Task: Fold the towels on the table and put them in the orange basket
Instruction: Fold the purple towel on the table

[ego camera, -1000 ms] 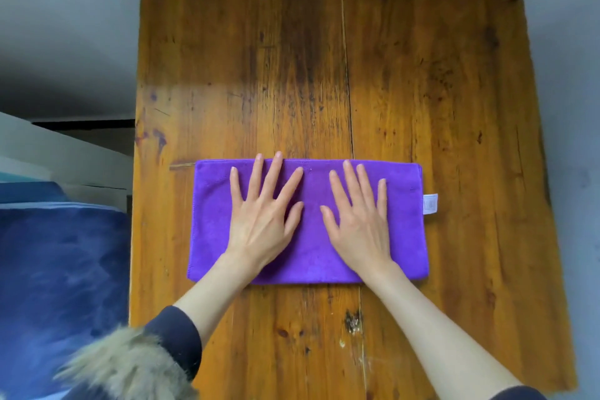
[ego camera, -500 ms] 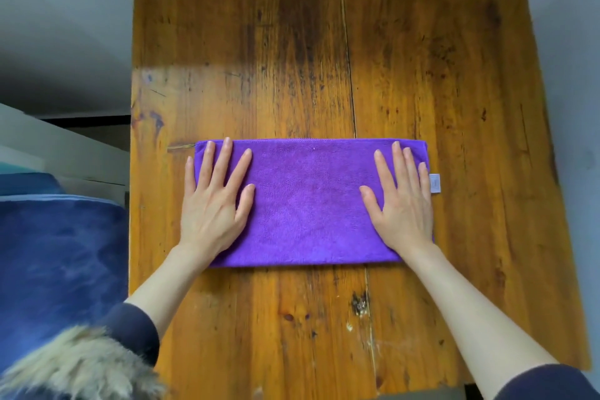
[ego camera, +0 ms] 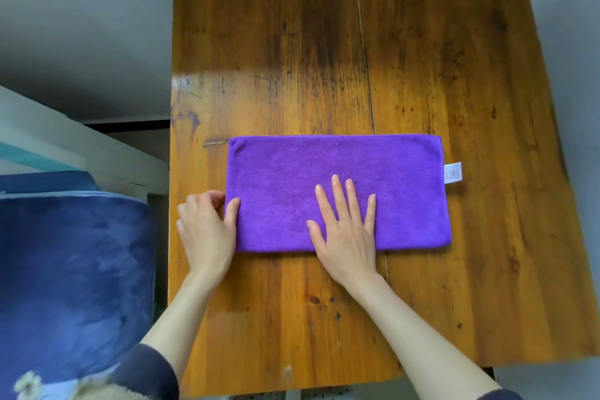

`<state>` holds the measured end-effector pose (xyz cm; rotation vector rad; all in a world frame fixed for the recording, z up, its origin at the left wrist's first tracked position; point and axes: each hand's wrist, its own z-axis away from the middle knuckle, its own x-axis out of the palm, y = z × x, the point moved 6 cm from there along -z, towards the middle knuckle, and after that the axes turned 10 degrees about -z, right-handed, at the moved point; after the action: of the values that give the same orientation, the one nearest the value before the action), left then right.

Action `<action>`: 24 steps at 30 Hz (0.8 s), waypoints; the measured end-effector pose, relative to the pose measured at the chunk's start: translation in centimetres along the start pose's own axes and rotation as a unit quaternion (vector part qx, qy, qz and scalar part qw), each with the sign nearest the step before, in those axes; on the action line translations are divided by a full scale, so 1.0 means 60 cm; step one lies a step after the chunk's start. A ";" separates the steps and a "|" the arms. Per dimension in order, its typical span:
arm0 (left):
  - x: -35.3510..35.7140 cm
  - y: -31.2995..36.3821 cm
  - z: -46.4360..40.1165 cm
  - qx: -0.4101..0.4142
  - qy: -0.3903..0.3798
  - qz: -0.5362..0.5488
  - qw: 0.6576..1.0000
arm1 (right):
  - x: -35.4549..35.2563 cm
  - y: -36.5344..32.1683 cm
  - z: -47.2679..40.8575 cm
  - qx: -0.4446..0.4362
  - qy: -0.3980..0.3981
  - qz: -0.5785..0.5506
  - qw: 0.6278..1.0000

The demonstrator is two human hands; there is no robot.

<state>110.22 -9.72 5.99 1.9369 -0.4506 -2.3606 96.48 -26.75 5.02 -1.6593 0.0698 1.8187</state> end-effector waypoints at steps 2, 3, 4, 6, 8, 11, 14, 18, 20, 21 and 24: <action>0.000 0.000 -0.007 -0.013 -0.016 -0.008 1.000 | 0.003 0.000 0.001 0.006 0.003 0.011 1.000; 0.001 0.001 -0.010 -0.017 -0.028 -0.012 0.999 | 0.004 0.000 0.002 0.007 0.005 0.015 1.000; 0.002 0.003 -0.014 -0.023 -0.041 -0.013 0.999 | 0.004 -0.001 0.003 0.009 0.007 0.017 1.000; 0.003 0.006 -0.019 -0.033 -0.062 -0.009 0.997 | 0.005 -0.004 0.002 0.016 0.009 0.019 1.000; 0.002 0.009 -0.025 -0.030 -0.067 0.010 0.997 | 0.005 -0.008 -0.001 0.028 0.013 0.016 0.999; -0.012 0.011 -0.038 -0.028 -0.066 0.071 0.995 | 0.008 -0.010 -0.011 0.039 -0.006 0.013 0.999; -0.038 0.016 -0.062 -0.019 -0.057 0.122 0.991 | 0.010 -0.020 -0.032 0.044 -0.028 0.015 0.999; -0.067 0.013 -0.105 -0.048 -0.073 0.147 0.985 | -0.001 -0.044 -0.055 0.043 -0.017 -0.011 0.999; -0.068 0.003 -0.114 -0.089 -0.130 0.202 0.967 | -0.008 -0.037 -0.051 0.064 0.002 -0.010 0.998; -0.064 -0.001 -0.113 -0.109 -0.170 0.243 0.949 | -0.010 -0.030 -0.045 0.077 0.008 -0.009 0.997; -0.053 -0.002 -0.100 -0.145 -0.268 0.305 0.902 | -0.004 -0.003 -0.027 0.102 -0.010 0.000 0.995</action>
<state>116.70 -10.00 7.97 0.8271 -0.5800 -2.2996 97.96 -27.43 4.99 -1.4980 0.2378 1.7649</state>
